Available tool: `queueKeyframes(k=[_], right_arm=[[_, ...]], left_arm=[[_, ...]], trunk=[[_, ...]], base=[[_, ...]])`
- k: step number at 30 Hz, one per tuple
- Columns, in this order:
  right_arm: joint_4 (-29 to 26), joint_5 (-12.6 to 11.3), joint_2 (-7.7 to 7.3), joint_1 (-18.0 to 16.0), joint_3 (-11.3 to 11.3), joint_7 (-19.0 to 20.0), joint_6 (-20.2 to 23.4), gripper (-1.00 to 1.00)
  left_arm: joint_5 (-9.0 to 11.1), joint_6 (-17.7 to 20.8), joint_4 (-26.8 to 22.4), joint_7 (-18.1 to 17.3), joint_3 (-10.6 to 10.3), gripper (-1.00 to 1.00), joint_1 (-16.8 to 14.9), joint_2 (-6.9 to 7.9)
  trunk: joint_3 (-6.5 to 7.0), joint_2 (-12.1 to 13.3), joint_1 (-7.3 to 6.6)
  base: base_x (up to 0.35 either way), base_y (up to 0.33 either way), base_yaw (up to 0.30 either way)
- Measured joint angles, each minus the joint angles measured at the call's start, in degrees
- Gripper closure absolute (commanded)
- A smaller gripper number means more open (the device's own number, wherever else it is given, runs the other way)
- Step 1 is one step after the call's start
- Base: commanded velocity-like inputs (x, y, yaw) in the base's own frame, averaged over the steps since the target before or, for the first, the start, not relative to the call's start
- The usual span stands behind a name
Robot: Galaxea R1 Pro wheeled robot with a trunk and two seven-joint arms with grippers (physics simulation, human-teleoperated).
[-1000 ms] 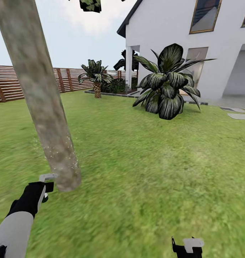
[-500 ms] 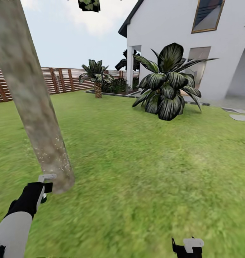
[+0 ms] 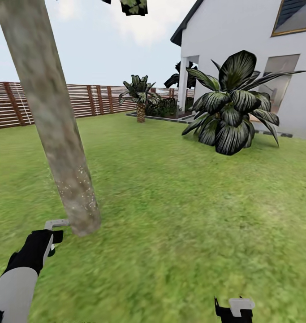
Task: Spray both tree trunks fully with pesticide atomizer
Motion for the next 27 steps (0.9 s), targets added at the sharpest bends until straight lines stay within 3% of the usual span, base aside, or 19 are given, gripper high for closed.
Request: queueKeyframes(k=[4, 17, 27], right_arm=[[0.0, 0.0, 0.00, 0.0, 0.0, 0.0, 0.0, -1.00], [0.0, 0.0, 0.00, 0.0, 0.0, 0.0, 0.0, -1.00], [0.0, 0.0, 0.00, 0.0, 0.0, 0.0, 0.0, -1.00]], left_arm=[[0.1, 0.1, 0.0, 0.0, 0.0, 1.00, 0.0, 0.68], [0.1, 0.1, 0.2, 0.0, 0.0, 1.00, 0.0, 1.19], [0.5, -0.1, 0.8, 0.1, 0.0, 1.00, 1.1, 1.11]], trunk=[[0.00, 0.0, 0.00], [0.00, 0.0, 0.00], [0.00, 0.0, 0.00]], base=[[0.132, -0.266, 0.189], [0.176, -0.242, 0.011], [0.206, -0.172, 0.246]])
